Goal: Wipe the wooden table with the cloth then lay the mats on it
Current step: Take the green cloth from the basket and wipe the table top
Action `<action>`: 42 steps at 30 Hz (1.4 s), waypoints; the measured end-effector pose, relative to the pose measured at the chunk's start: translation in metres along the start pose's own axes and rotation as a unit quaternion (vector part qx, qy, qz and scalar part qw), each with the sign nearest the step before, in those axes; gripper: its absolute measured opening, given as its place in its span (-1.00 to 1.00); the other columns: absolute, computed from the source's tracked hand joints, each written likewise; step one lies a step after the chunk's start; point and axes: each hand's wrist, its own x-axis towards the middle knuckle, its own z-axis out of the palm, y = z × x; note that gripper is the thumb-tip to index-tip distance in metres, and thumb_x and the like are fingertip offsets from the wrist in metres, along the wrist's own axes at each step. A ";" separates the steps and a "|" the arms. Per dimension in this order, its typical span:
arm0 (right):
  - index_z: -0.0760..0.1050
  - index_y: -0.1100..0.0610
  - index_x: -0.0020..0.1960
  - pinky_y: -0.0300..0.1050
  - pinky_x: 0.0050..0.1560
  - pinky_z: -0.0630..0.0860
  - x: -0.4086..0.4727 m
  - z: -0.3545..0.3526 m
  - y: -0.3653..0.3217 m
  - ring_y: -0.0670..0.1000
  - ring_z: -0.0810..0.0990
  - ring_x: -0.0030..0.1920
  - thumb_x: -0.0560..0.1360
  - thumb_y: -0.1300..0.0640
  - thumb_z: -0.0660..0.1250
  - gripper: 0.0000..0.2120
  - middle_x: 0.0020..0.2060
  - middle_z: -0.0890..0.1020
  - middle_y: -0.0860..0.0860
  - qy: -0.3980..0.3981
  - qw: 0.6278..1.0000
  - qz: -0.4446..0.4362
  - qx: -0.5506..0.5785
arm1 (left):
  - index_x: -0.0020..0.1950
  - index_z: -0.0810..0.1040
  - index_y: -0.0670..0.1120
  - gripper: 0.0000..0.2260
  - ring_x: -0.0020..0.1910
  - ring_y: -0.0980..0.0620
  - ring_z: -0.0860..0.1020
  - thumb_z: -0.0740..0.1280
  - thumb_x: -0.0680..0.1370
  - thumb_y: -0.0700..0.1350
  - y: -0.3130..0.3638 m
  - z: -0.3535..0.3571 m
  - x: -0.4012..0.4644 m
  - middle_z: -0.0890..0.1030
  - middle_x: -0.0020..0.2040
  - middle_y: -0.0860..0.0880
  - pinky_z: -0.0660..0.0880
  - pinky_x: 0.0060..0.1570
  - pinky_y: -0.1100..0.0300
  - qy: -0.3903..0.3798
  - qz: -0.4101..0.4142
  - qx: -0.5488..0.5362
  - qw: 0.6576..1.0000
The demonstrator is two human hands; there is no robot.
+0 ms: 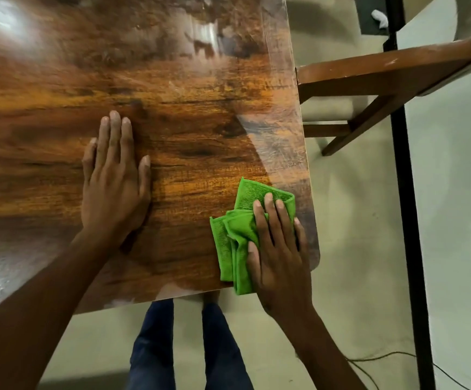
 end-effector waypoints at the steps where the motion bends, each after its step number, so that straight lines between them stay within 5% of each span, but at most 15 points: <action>1: 0.02 0.04 0.75 0.19 0.69 0.06 0.007 0.000 0.002 0.02 -0.05 0.74 0.74 -0.03 0.09 -0.38 0.74 0.01 0.01 0.004 1.000 -0.001 -0.001 | 0.75 -0.05 -0.13 -0.41 0.74 0.02 -0.12 -0.03 0.78 0.08 0.000 0.000 0.000 -0.06 0.76 -0.11 -0.05 0.70 -0.06 0.000 -0.001 -0.001 1.000; 12: -0.06 0.04 0.75 0.15 0.72 -0.06 0.229 -0.037 0.004 0.02 -0.10 0.74 0.77 -0.11 -0.06 -0.40 0.74 -0.03 0.03 0.034 0.999 -0.014 0.006 | 0.75 -0.04 -0.12 -0.41 0.74 0.05 -0.12 -0.04 0.76 0.09 0.002 -0.001 0.001 -0.05 0.76 -0.09 -0.07 0.70 -0.03 -0.007 -0.004 0.010 1.000; 24: 0.05 0.03 0.74 0.23 0.63 0.20 0.022 -0.011 0.035 0.04 0.02 0.73 0.71 -0.06 0.01 -0.38 0.74 0.04 -0.01 0.000 0.998 0.055 0.002 | 0.75 -0.07 -0.15 -0.39 0.74 -0.03 -0.12 -0.02 0.76 0.06 0.002 -0.003 0.003 -0.08 0.76 -0.11 -0.02 0.70 -0.13 -0.027 -0.007 -0.003 1.000; 36: 0.03 0.04 0.75 0.13 0.70 0.05 0.269 -0.042 0.031 -0.02 -0.03 0.73 0.73 -0.06 0.02 -0.39 0.74 0.05 0.00 0.050 0.996 -0.073 -0.012 | 0.75 -0.01 -0.16 -0.39 0.74 -0.06 -0.05 0.00 0.74 0.06 0.000 0.000 0.006 -0.04 0.76 -0.10 0.07 0.67 -0.19 -0.030 -0.015 -0.003 0.999; 42: -0.05 0.03 0.75 0.16 0.70 0.06 0.232 -0.044 0.039 -0.03 -0.11 0.73 0.75 -0.04 0.04 -0.38 0.75 -0.03 -0.01 0.018 0.998 -0.058 0.014 | 0.74 0.03 -0.16 -0.39 0.74 -0.07 0.00 0.01 0.73 0.06 0.005 -0.004 0.008 0.00 0.76 -0.10 0.09 0.66 -0.21 -0.025 -0.017 -0.010 0.999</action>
